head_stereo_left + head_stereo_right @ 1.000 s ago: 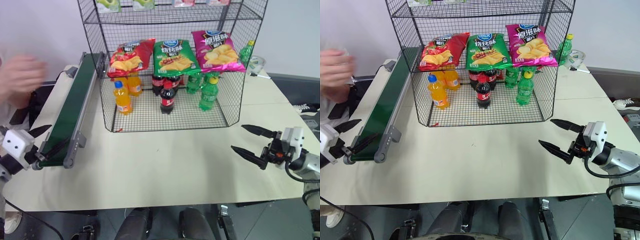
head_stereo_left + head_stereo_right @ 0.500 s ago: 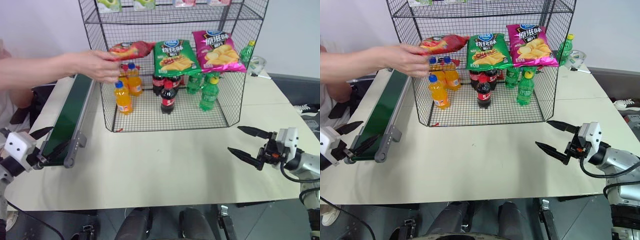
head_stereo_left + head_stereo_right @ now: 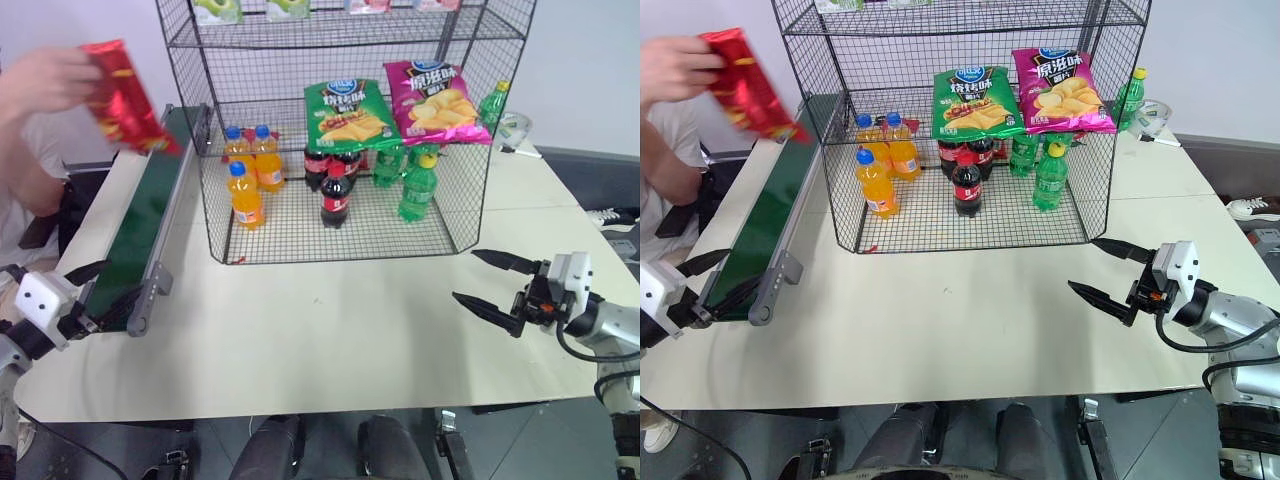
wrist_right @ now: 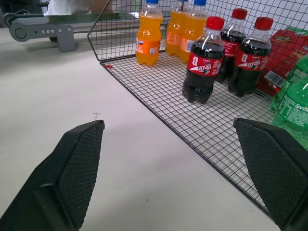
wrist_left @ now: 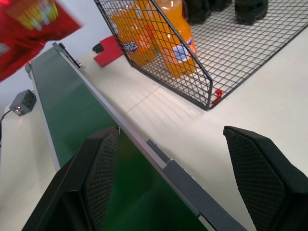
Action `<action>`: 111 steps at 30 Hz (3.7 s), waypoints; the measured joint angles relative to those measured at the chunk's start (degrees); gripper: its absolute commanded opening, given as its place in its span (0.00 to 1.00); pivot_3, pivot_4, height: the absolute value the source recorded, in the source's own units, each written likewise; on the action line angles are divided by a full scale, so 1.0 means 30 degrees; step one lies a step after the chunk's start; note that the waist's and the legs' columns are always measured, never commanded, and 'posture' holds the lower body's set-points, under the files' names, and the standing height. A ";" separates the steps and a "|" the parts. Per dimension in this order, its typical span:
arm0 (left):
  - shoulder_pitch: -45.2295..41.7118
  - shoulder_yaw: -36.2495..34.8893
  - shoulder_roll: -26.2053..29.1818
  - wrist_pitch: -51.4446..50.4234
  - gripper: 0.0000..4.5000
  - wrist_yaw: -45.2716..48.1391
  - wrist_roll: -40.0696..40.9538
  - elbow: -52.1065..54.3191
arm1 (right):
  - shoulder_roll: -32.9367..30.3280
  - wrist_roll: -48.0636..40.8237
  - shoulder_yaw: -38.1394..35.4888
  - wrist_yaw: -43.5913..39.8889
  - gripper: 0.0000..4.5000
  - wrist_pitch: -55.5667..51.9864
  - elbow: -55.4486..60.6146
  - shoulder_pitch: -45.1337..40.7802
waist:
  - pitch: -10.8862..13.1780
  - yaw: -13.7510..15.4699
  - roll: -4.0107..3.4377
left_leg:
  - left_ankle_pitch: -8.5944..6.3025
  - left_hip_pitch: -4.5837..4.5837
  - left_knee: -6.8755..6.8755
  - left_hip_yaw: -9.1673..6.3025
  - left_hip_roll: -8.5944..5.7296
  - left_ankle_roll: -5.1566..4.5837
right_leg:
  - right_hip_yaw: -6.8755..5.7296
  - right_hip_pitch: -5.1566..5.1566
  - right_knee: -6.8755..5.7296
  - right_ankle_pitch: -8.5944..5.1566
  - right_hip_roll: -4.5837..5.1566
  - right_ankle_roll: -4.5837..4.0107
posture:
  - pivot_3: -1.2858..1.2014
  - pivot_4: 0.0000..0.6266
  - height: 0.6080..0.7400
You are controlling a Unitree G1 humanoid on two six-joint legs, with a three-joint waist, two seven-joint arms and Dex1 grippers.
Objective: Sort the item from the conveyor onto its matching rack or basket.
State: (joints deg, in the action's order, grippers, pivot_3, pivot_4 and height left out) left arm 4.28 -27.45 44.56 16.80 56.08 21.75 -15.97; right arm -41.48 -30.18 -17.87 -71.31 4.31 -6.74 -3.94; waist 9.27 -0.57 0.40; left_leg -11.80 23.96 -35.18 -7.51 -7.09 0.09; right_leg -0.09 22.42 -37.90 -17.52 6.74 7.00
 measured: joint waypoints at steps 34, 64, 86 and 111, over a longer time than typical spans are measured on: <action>0.1766 0.0023 -0.0394 0.0842 0.80 -0.0024 -0.0015 0.0936 | 0.0276 0.0251 0.1104 0.0070 1.00 0.0054 -0.0104 -0.0711 | 0.0002 0.0003 -0.0002 | -0.0001 0.0003 0.0011 0.0000 0.0000 0.0001 | 0.0001 0.0005 0.0013 -0.0013 0.0002 -0.0024 | 0.52 0.24 1.00; 0.6698 -0.1809 0.0855 1.0921 0.80 -2.3006 -2.2539 -0.2279 | 0.2629 -0.1226 0.5763 0.0767 1.00 -0.4864 0.5164 -0.1983 | 0.0005 0.0476 0.0019 | -0.0045 0.0066 0.0030 -0.0005 0.0004 0.0043 | -0.0031 0.0037 0.0111 0.0019 -0.0021 0.0036 | 0.52 0.24 1.00; 0.5921 0.2933 0.2595 0.8644 0.80 -2.7357 -2.2770 -0.3646 | 0.2639 -0.0695 0.5759 0.0668 1.00 -0.4639 0.4750 -0.1999 | -0.0003 0.0415 0.0030 | -0.0041 0.0050 0.0027 -0.0002 0.0006 0.0041 | -0.0032 0.0039 0.0087 0.0025 -0.0035 0.0047 | 0.52 0.24 1.00; 0.5877 0.3757 0.3101 0.8216 0.80 -2.8231 -2.1649 -0.3638 | 0.2885 -0.0442 0.5759 0.0807 1.00 -0.4172 0.4436 -0.2111 | -0.0004 0.0417 0.0032 | -0.0035 0.0032 0.0022 -0.0001 0.0004 0.0034 | -0.0032 0.0035 0.0050 0.0026 -0.0035 0.0048 | 0.52 0.24 1.00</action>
State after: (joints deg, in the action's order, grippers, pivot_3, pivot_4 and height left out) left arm 21.91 -16.18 53.86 41.45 -28.61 -43.20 -26.88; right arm -32.83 -31.51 -0.59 -68.89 -8.21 6.57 -10.28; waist 9.26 0.68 0.50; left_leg -11.90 24.06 -35.12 -7.51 -7.08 0.20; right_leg -0.19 22.53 -37.75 -17.44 6.64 7.14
